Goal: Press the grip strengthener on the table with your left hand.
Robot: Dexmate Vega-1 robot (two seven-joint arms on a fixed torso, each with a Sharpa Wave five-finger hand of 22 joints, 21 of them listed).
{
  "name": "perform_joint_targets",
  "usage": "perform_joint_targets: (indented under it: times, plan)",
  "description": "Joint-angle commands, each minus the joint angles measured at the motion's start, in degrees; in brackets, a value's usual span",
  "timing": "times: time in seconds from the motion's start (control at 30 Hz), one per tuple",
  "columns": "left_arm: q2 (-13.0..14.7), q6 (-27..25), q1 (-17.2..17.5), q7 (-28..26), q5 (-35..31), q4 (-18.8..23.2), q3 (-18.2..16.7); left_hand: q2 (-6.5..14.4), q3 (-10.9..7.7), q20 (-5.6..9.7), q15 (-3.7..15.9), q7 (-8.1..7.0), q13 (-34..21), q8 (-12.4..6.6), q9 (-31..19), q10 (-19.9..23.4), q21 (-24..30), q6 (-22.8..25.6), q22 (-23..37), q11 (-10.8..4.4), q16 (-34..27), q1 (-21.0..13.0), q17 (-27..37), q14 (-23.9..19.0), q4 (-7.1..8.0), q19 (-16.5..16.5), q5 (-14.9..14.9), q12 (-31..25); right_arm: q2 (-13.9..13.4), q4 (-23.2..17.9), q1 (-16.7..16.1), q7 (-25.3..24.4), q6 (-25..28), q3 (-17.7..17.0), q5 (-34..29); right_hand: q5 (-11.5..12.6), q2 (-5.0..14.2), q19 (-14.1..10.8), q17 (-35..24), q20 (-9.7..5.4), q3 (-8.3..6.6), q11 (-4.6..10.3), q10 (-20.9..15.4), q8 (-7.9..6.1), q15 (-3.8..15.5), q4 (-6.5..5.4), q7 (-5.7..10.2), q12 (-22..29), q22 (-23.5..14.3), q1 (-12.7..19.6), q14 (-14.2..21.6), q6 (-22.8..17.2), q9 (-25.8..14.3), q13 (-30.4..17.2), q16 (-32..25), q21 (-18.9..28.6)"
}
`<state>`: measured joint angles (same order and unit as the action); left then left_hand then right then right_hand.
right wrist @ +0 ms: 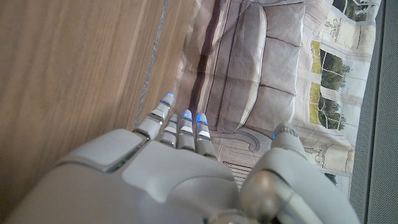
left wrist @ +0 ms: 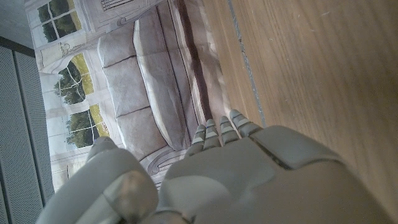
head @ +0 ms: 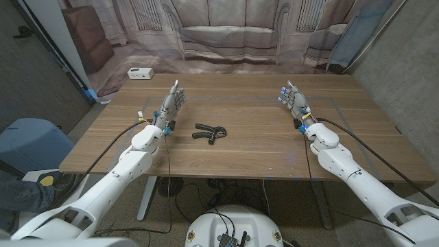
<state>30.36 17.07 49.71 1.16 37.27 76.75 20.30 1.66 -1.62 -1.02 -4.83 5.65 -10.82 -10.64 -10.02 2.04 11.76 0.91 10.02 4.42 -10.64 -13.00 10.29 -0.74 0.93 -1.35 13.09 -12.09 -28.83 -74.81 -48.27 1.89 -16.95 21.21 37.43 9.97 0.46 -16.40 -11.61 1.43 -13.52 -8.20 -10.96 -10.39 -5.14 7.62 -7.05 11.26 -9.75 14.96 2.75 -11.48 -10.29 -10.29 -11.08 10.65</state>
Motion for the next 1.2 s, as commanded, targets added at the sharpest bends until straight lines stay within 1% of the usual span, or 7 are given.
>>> perform_joint_targets:
  times: [0.03, 0.3, 0.53, 0.7, 0.87, 1.07, 1.2]
  plan:
    - [1.3, 1.0, 1.9, -1.2, -0.4, 3.0, -1.1, 0.0, -0.39, -0.67, -0.48, 0.33, -0.2, -0.37, -0.2, 0.0, 0.2, 0.1, 0.3, 0.42, -0.4, -0.4, 0.1, -0.2, -0.08, -0.1, 0.2, -0.2, 0.4, -0.7, -0.5, -0.1, -1.2, 0.0, 0.0, 0.3, -0.02, -0.5, -0.1, 0.02, -0.28, -0.01, -0.3, -0.32, -0.45, -0.01, 0.08, 0.3, -0.1, 0.5, 0.0, -0.5, -0.1, -0.3, -0.3, 0.4]
    - [0.9, 4.1, 3.2, -3.1, -1.7, 4.0, -1.9, 0.0, -0.43, -0.62, -0.31, 0.15, -0.2, -0.75, -0.2, 2.1, 0.7, 1.5, 0.3, 0.36, -0.9, -1.2, 0.0, -2.3, -0.62, -1.8, 0.1, -0.9, 0.1, -0.5, 0.0, 1.0, -1.9, 0.1, -0.4, 0.3, -0.02, -0.5, -0.1, 0.04, -0.23, -0.06, -0.4, -0.33, -0.47, -0.01, 0.09, 0.3, -0.1, 0.4, 0.0, -0.6, -0.1, -0.3, -0.3, 0.4]
    - [0.6, 5.7, 3.5, -1.8, -1.3, 2.8, -2.1, 0.1, -0.73, -0.74, -0.07, 0.26, -0.3, -1.02, -0.2, 4.0, 1.1, 2.9, 0.3, 0.25, -1.4, -2.5, 0.0, -4.6, -1.44, -3.9, -0.2, -1.4, -1.1, -2.9, -1.4, 0.1, -0.9, -0.7, 0.2, 0.3, -0.02, -0.5, -0.1, 0.06, -0.2, -0.06, -0.4, -0.33, -0.43, -0.01, 0.1, 0.3, -0.1, 0.4, 0.0, -0.6, -0.1, -0.3, -0.3, 0.4]
    - [0.0, 8.6, 2.9, 0.1, -1.7, 0.6, -1.8, 0.4, -1.31, -1.19, 0.14, 0.53, -0.3, -1.4, -0.3, 6.4, 1.6, 4.8, 0.3, 0.25, -1.8, -4.4, 0.0, -7.3, -2.64, -6.3, -0.6, -2.0, -1.9, -4.0, -2.8, 0.1, -1.6, -1.6, 0.7, 0.3, 0.0, -0.5, -0.1, 0.1, -0.18, -0.15, -0.5, -0.34, -0.41, 0.0, 0.1, 0.3, -0.1, 0.4, 0.1, -0.6, -0.1, -0.3, -0.3, 0.4]
    - [-0.1, 11.1, 3.4, -1.8, -4.8, 0.6, -1.6, 0.7, -1.99, -1.41, 0.72, 0.6, -0.4, -1.49, -0.3, 7.5, 2.0, 5.7, 0.3, -0.05, -1.9, -6.2, 0.0, -9.0, -3.75, -8.1, -0.9, -2.1, -2.5, -4.2, -3.4, 1.3, -2.1, -2.5, 2.0, 0.3, 0.02, -0.5, -0.1, 0.08, -0.18, -0.12, -0.5, -0.35, -0.45, 0.01, 0.11, 0.3, -0.1, 0.5, 0.1, -0.6, -0.1, -0.3, -0.3, 0.4]
    - [-0.4, 12.6, 5.1, -6.0, -7.8, 2.5, -1.9, 1.3, -3.24, -1.68, 1.26, 0.35, -0.5, -2.13, -0.4, 10.6, 2.5, 9.1, 0.4, -0.62, -2.2, -9.5, 0.0, -12.4, -5.81, -11.1, -1.6, -2.8, -3.6, -4.5, -4.1, 3.1, -2.1, -3.3, 3.4, 0.3, 0.03, -0.6, -0.1, 0.04, -0.16, -0.13, -0.6, -0.38, -0.51, 0.03, 0.18, 0.4, -0.1, 0.5, 0.2, -0.7, -0.1, -0.3, -0.3, 0.5]
    - [1.4, 9.9, 6.8, -10.1, -11.7, 6.9, -2.1, 1.7, -3.86, -1.73, 1.34, 0.16, -0.5, -2.2, -0.4, 11.3, 2.6, 9.9, 0.4, -0.67, -2.1, -10.8, 0.0, -13.0, -6.5, -12.0, -1.7, -2.9, -4.2, -3.8, -3.9, 5.2, -1.8, -3.8, 4.8, 0.3, 0.05, -0.6, -0.1, -0.02, -0.15, -0.11, -0.7, -0.41, -0.49, 0.03, 0.16, 0.4, -0.1, 0.5, 0.2, -0.8, -0.1, -0.3, -0.4, 0.5]
